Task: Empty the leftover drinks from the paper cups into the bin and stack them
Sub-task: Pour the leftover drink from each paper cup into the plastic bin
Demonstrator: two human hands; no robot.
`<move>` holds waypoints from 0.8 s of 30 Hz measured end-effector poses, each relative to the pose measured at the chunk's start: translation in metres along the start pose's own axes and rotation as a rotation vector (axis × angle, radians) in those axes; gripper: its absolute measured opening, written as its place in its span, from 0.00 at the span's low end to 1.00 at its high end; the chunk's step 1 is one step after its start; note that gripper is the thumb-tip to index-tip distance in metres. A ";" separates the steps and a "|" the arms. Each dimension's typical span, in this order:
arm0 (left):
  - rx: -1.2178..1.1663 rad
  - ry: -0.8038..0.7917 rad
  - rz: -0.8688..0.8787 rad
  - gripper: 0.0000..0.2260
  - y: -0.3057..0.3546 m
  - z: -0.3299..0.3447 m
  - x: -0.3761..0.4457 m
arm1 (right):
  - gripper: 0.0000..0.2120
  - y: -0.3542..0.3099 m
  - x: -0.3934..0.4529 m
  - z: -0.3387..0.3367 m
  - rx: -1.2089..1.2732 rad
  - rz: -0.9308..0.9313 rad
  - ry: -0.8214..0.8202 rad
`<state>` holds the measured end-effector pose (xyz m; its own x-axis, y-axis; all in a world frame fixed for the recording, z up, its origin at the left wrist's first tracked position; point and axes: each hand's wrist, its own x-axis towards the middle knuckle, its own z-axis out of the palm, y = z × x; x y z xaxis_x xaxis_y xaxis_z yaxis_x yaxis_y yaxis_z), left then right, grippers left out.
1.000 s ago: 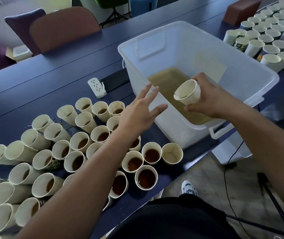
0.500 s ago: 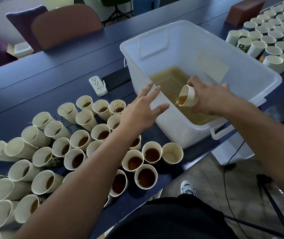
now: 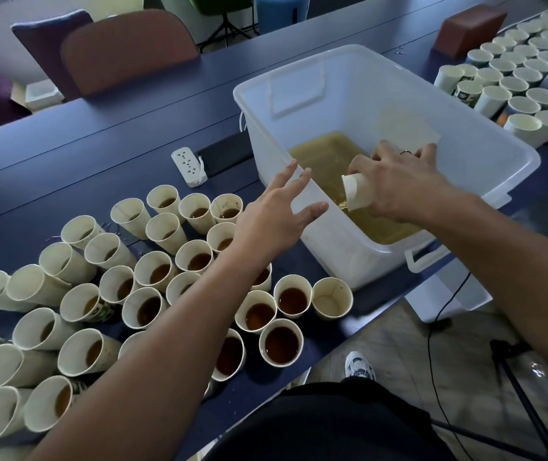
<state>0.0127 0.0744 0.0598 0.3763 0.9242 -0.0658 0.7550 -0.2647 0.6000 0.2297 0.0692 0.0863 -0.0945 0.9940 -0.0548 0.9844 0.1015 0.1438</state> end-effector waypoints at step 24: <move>0.025 -0.030 0.032 0.27 0.005 0.004 0.014 | 0.33 -0.003 -0.021 0.008 0.781 0.334 0.396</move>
<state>0.0236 0.0847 0.0591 0.4165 0.9063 -0.0711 0.7553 -0.3015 0.5820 0.2301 0.0477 0.0787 0.3089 0.9227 0.2306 0.7770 -0.1050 -0.6206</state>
